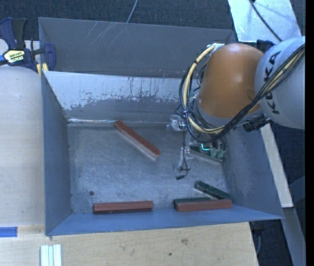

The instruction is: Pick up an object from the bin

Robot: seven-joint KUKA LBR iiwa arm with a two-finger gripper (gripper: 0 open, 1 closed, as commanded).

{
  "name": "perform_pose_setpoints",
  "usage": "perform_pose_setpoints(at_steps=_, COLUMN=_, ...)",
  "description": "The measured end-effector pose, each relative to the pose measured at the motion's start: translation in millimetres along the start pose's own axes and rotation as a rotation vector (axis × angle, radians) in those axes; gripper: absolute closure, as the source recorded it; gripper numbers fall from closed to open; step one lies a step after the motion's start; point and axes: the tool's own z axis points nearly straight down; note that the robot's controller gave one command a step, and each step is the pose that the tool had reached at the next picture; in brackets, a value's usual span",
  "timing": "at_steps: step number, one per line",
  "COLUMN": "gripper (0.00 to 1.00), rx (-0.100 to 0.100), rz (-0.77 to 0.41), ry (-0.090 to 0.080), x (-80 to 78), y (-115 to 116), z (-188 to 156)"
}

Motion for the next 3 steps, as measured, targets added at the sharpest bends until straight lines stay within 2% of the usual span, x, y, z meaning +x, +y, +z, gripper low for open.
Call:
perform_pose_setpoints(at_steps=1, gripper=0.00, rx=0.000, rz=0.001, ry=-0.008, x=-1.8, y=-0.1, z=-4.4)
perform_pose_setpoints(at_steps=2, gripper=0.00, rx=-0.001, rz=-0.008, ry=-0.017, x=-40.6, y=53.4, z=60.1)
perform_pose_setpoints(at_steps=3, gripper=0.00, rx=-0.001, rz=0.014, ry=-0.005, x=-52.5, y=72.5, z=78.4)
